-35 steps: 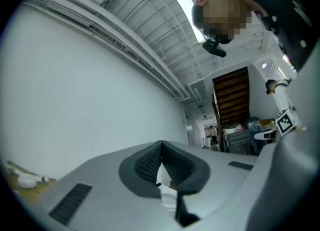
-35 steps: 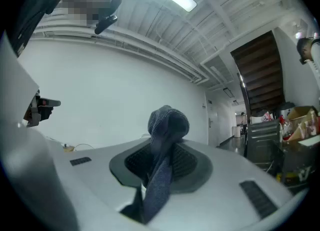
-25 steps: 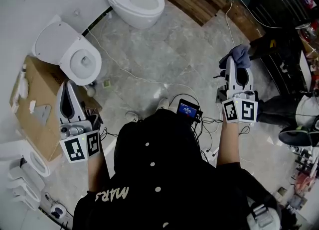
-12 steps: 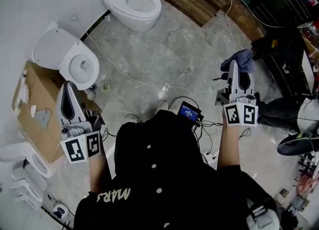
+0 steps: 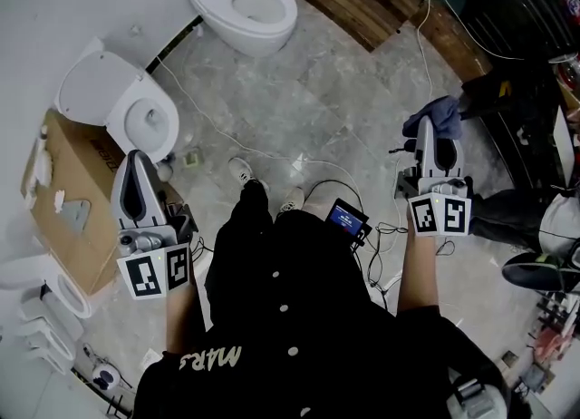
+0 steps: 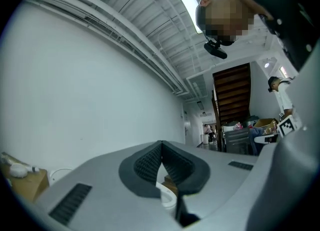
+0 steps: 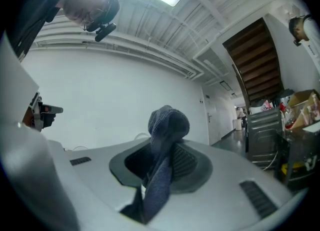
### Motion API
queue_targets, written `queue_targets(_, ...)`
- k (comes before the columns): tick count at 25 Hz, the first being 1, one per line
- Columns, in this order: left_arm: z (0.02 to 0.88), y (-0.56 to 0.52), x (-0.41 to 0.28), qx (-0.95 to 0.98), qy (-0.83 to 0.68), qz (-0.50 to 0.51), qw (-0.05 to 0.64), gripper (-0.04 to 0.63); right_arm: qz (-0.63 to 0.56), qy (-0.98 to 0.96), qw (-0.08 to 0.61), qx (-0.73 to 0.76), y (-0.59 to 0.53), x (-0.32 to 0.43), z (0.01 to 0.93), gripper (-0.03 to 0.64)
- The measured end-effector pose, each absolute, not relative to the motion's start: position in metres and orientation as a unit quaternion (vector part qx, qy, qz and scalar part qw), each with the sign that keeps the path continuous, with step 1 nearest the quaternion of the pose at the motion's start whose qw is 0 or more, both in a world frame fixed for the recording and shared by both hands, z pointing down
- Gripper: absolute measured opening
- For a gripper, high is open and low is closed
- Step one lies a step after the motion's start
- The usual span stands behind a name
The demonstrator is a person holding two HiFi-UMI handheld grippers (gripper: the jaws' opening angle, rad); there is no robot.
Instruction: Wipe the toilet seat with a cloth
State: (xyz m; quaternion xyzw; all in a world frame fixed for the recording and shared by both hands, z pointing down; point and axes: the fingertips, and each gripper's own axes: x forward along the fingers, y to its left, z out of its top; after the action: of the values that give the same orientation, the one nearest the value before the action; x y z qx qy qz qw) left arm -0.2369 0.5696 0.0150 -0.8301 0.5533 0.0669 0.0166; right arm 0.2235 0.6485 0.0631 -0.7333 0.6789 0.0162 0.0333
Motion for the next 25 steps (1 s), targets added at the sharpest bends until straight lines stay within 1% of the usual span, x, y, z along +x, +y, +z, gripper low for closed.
queue_targets(3,0.021,0.553,-0.235,-0.833,0.549,0.065,0.013,0.008,0.015,0.675,0.023,-0.737,0.639,0.225,0.068,0.086)
queue_targets(11,0.017,0.494,-0.227,-0.846,0.526,0.085,0.014,0.008,0.030,0.657,0.021,-0.753,0.600,0.230,0.056,0.086)
queue_targets(17,0.014,0.439,-0.233,-0.851,0.518,0.088,0.016,0.008,0.042,0.630,0.023,-0.775,0.563,0.233,0.047,0.086)
queue_targets(25,0.017,0.371,-0.244,-0.858,0.504,0.092,0.011,0.008,0.047,0.625,0.025,-0.779,0.508,0.215,0.041,0.086)
